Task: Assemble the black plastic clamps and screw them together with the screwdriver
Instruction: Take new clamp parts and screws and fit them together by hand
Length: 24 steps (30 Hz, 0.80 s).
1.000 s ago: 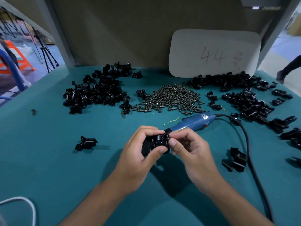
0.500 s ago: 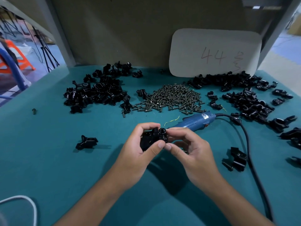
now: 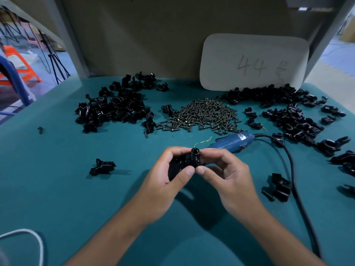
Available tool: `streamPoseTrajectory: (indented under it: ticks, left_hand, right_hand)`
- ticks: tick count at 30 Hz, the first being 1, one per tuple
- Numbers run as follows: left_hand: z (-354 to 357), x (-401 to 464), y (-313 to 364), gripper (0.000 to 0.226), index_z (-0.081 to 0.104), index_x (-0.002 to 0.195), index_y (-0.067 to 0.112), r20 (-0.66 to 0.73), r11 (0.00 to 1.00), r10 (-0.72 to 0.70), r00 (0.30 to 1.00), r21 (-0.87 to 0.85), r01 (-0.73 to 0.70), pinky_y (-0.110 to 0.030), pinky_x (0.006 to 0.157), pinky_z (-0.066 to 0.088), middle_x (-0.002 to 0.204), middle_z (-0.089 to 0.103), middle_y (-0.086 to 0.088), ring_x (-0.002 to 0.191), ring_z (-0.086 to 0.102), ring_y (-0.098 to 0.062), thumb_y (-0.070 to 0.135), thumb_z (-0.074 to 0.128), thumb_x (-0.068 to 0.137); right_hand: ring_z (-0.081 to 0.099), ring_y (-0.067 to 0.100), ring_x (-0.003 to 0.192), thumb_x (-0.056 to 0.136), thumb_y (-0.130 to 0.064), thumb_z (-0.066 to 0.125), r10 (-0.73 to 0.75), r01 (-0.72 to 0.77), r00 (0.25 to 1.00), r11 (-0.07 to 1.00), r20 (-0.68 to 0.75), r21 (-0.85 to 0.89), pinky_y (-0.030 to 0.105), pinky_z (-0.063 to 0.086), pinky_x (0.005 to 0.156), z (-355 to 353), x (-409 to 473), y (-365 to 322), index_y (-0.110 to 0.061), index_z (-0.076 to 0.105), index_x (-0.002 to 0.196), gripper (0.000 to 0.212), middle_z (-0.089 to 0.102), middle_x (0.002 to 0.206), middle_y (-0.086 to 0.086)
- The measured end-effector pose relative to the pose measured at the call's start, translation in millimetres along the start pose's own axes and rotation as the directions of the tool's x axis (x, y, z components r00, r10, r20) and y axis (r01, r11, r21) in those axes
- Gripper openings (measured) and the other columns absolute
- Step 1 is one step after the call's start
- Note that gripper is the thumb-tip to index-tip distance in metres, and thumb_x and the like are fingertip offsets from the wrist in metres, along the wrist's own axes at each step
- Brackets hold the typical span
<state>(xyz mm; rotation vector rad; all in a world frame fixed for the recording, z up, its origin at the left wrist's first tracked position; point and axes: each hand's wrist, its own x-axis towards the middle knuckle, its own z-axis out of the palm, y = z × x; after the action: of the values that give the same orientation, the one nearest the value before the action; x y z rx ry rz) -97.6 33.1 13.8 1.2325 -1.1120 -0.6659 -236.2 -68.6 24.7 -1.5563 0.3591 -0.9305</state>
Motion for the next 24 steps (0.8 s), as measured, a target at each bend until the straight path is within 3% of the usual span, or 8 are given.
streamPoseTrajectory:
  ticks: [8,13,19,24]
  left_hand:
    - [-1.2,1.3,-2.3,0.030,0.061,0.121,0.038,-0.051,0.996,0.055,0.997,0.066,-0.052,-0.024,0.100,0.045,0.119,0.061,0.008,0.117,0.060,-0.016,0.041,0.064,0.091]
    - [-1.6,-0.6,-2.9,0.039,0.056,0.125,0.046,-0.049,0.996,0.020,0.999,0.087,-0.015,-0.023,0.101,0.046,0.122,0.064,0.013,0.121,0.060,-0.013,0.055,0.065,0.088]
    - [-2.2,0.6,-1.2,0.026,0.057,0.115,0.043,-0.047,0.984,0.078,0.996,0.162,-0.070,-0.021,0.098,0.044,0.115,0.059,0.015,0.114,0.059,-0.017,0.049,0.063,0.091]
    - [-3.2,1.8,-0.8,0.024,0.058,0.114,0.042,-0.034,0.982,0.088,0.996,0.173,-0.081,-0.021,0.098,0.043,0.116,0.058,0.015,0.116,0.058,-0.019,0.047,0.063,0.091]
  right_hand:
    - [0.071,0.013,0.099,0.079,-0.024,0.080,-0.003,0.003,1.000,1.000,0.014,-0.013,0.024,0.055,0.086,0.8,-0.4,1.2,-0.040,0.074,0.101,0.028,0.075,0.105,-0.004]
    - [0.070,0.012,0.098,0.080,-0.013,0.078,-0.008,0.008,1.000,1.000,0.008,0.000,0.023,0.054,0.086,0.2,-0.4,1.7,-0.039,0.074,0.100,0.033,0.074,0.104,-0.004]
    - [0.070,0.012,0.099,0.080,-0.013,0.078,-0.012,0.013,1.000,1.000,0.026,-0.008,0.023,0.055,0.085,-0.2,-0.6,0.2,-0.038,0.074,0.100,0.032,0.073,0.105,-0.005]
    - [0.069,0.010,0.099,0.077,-0.028,0.079,-0.006,0.006,0.999,1.000,0.031,0.001,0.024,0.055,0.085,1.0,-0.1,0.0,-0.038,0.073,0.098,0.024,0.073,0.105,-0.007]
